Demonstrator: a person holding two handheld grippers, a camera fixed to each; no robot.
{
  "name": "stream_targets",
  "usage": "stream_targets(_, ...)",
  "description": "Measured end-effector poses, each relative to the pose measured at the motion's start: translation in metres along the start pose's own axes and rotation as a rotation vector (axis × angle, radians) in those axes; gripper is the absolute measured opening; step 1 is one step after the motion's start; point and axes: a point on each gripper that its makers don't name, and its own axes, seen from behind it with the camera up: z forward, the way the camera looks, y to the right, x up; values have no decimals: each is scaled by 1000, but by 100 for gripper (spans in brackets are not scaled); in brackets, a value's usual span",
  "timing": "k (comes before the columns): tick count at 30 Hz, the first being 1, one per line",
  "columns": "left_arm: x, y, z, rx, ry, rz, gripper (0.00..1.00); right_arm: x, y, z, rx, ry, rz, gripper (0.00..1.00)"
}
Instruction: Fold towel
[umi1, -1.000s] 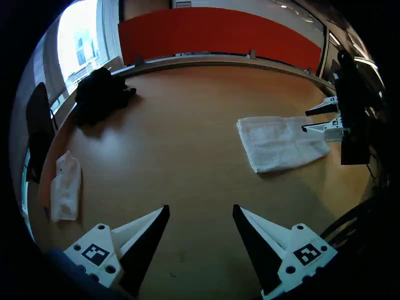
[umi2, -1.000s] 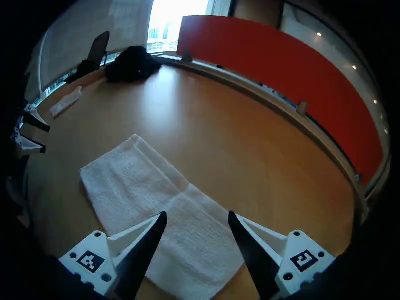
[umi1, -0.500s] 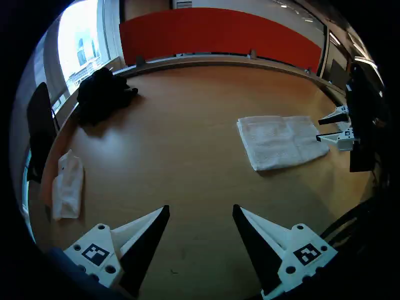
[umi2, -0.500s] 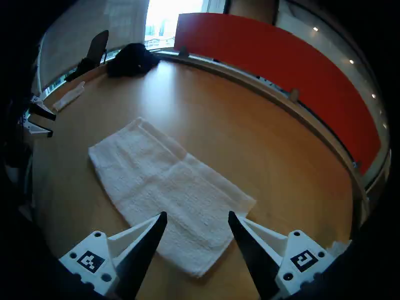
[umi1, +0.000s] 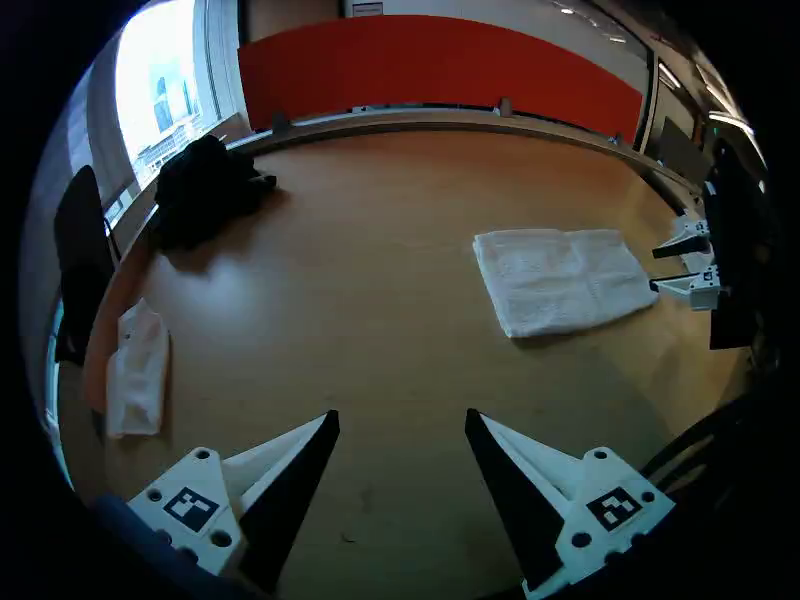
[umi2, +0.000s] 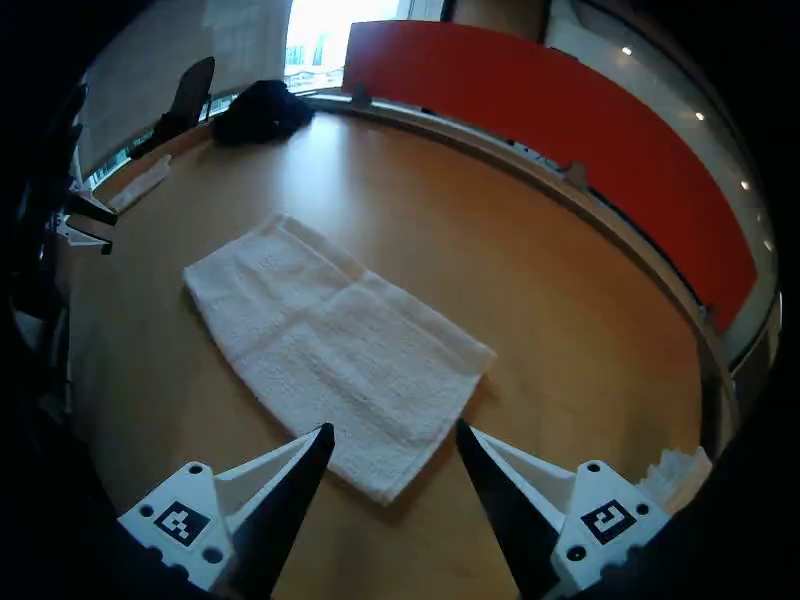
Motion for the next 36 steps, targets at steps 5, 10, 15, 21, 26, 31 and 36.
stream_targets(5, 0, 0, 0, 0, -1, 3, 94, -8, 2, -5, -1, -9, 2, 95)
stream_targets(10, 0, 1, -1, 0, 1, 3, 94, -12, 3, -7, 3, -11, 8, 95)
stream_targets(15, -1, 1, -2, 1, 2, 5, 94, -16, 2, -9, 10, -18, 1, 95)
stream_targets(21, -2, 1, -3, 2, 2, 3, 94, -28, 2, -9, 17, -53, 1, 86)
stream_targets(26, -4, 1, -4, 3, 1, 2, 94, -37, 0, -9, 38, -75, 15, 72)
stream_targets(31, -6, 2, -5, 3, -1, 2, 94, -45, -4, -9, 71, -101, 12, 55)
stream_targets(36, -7, 3, -6, 5, -2, 1, 94, -50, -7, -8, 96, -117, 12, 47)
